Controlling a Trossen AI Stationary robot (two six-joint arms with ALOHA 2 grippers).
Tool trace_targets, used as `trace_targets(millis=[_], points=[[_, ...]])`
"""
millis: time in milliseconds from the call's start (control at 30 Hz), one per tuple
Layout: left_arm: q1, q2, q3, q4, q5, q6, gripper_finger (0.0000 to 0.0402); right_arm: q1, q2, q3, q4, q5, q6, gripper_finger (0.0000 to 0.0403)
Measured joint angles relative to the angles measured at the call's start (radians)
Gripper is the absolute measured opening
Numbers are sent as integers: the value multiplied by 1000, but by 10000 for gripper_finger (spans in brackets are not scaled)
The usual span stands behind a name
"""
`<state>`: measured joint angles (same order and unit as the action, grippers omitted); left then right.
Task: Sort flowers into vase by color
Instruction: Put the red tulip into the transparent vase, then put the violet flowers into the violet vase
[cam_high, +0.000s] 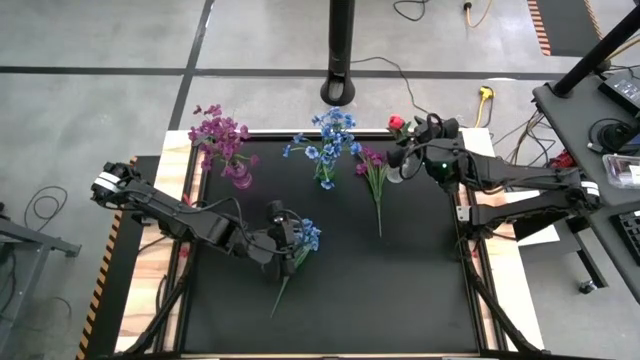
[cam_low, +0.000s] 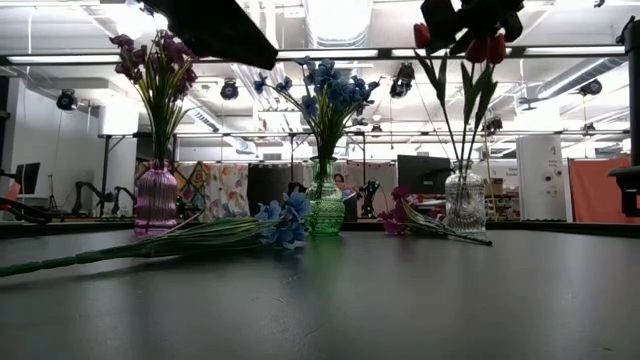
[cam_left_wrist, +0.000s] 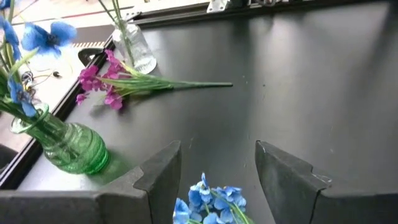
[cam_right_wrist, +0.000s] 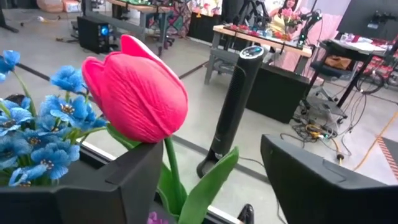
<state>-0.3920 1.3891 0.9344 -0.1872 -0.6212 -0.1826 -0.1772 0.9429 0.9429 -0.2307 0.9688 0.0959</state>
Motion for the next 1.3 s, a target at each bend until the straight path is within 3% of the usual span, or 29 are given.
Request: trace_targets(millis=[367,767,1300], points=[[0,0,0,-15,0,-13,187,0,1,111,-279,-62,142,313],[0,0,0,-14,0,-14,187,0,1,132,-290,-139,141,325],[0,0,0,-14,0,-19,187,1,1,133,-290,-139,140,325]])
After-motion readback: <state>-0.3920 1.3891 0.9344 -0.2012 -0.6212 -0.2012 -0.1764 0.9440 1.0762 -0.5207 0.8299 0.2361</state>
